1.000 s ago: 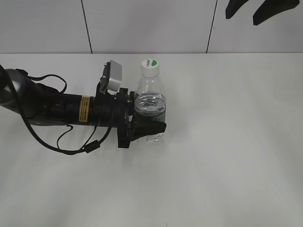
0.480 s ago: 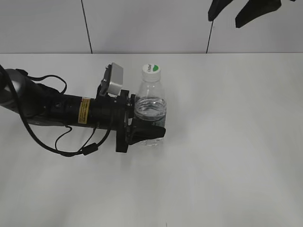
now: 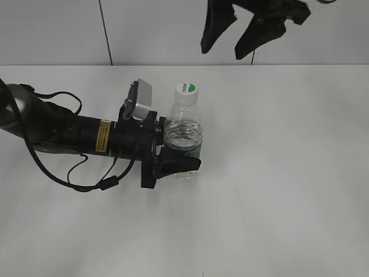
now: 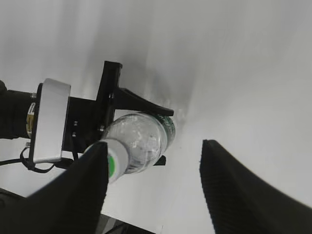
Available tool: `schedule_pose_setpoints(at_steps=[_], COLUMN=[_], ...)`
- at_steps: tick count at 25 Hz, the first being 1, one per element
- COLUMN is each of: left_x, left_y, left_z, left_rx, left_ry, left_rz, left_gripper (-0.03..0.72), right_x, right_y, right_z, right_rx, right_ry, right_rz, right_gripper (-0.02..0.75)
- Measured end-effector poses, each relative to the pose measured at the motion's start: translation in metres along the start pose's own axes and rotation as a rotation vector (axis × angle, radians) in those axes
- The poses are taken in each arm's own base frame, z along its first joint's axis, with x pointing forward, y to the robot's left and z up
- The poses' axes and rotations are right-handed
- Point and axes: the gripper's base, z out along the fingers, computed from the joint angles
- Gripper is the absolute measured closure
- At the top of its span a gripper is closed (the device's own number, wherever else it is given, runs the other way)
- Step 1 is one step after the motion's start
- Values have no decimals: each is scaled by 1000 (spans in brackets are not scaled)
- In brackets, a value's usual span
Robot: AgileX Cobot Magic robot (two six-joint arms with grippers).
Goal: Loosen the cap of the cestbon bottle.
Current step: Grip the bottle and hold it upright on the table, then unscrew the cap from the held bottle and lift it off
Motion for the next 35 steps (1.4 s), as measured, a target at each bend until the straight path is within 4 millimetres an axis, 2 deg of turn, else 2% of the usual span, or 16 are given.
schedule_pose_setpoints(at_steps=[6,17,23,35], left_x=[4,5,6,7], left_y=[2,2,3,4], left_z=[1,1,1,1], left_rx=[-22,-32,-38,-51], left_ry=[46,63,71,80], left_rz=[8,11,12,9], left_gripper=[274,274,274,274], right_x=[4,8,11,12], right_y=[15,23,29,29], right_z=[26,38,62,64], right_rx=[-3,-3,2,0], right_ry=[63,92,147,152], right_rz=[-25,-42,-53,-51], right_gripper=[281,282,283,283])
